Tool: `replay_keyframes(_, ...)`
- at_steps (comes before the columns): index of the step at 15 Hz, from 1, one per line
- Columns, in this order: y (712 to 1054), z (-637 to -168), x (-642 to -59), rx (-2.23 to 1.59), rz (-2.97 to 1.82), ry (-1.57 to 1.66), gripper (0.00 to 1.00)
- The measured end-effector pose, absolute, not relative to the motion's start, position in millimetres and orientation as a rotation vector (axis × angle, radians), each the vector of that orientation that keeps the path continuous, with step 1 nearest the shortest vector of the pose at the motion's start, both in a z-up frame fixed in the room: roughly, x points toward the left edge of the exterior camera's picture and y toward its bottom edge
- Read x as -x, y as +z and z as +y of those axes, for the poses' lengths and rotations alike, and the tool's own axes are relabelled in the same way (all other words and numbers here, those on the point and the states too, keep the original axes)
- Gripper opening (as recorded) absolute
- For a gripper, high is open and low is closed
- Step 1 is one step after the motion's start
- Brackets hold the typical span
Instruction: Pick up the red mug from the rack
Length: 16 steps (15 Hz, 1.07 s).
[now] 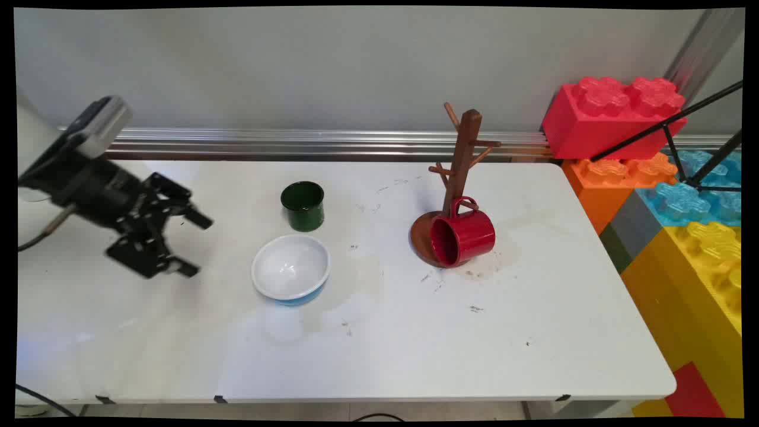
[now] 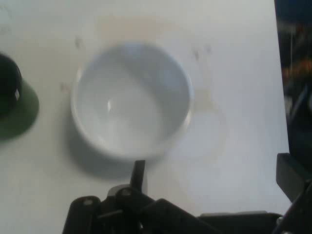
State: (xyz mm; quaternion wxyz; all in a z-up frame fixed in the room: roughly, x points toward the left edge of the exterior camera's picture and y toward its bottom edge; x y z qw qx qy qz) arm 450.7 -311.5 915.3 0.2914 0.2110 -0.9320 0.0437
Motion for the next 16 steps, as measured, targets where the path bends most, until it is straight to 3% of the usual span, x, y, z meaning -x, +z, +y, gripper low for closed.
replay_keyframes(11,921,-358,-342,-0.695,-2.191,0.170,1.00)
replay_keyframes(16,901,-373,-292,-0.790,-2.139,0.136,1.00)
